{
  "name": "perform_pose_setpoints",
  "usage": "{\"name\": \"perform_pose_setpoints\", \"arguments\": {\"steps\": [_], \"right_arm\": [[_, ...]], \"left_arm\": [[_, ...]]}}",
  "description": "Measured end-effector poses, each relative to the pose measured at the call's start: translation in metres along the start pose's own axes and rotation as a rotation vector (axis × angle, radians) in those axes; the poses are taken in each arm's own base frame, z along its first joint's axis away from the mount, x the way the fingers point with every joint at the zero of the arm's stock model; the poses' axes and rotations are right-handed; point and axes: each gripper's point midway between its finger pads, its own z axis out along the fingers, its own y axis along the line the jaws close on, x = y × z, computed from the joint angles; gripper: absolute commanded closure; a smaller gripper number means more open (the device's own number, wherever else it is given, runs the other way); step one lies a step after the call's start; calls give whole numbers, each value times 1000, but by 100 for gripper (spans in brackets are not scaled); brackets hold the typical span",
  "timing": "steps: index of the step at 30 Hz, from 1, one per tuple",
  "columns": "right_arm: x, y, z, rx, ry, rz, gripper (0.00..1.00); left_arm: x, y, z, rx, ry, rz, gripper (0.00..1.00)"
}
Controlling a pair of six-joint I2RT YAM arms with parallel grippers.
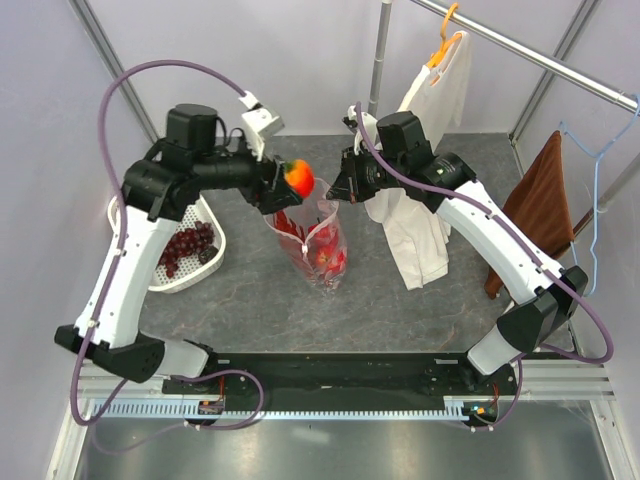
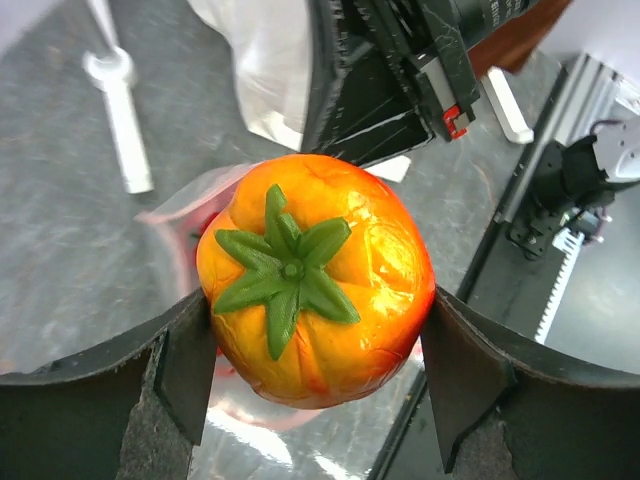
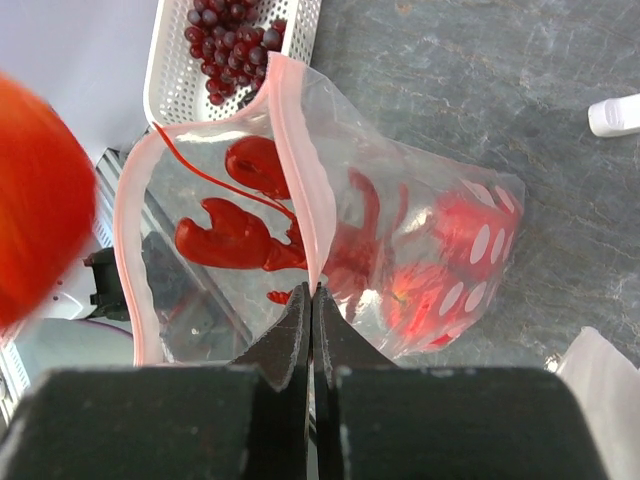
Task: Place the food in the zip-top bag and seal the zipper
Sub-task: Place the fake fruit in the zipper food storage bag.
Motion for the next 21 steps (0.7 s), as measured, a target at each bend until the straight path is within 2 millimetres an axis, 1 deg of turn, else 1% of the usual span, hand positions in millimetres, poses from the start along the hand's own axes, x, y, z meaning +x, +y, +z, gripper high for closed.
{"name": "perform_pose_setpoints", "arguments": {"steps": [2,3,4,5,7,9,10,14,16,18,21], "right_arm": [[1,-1,1,1,3,2,100],[2,-1,1,2,6,3,100],[3,-2,1,2,7,3,100],[4,-2,2,3,10,5,100],[5,-3,2,5,13,7,100],[5,-3,2,6,14,9,100],[6,-4,2,6,14,11,100],[6,-5,2,9,14,14,100],[6,-6,1,10,14,15,100],[6,-6,1,10,14,15,100],[5,-6,0,11,11,15,100]], "left_arm": [[3,-9,17,40,24,-8,34],[7,-11,26,51,44,-15,28],[11,-10,34,53,62,-22,25],[16,-8,41,47,84,-32,23],[25,0,52,24,121,-49,12],[32,7,56,-5,146,-59,0],[33,10,56,-19,150,-61,0],[30,13,49,-62,136,-52,0],[24,14,38,-88,113,-47,0],[19,15,24,-108,84,-53,0],[15,31,-12,-183,32,-82,0]]}}
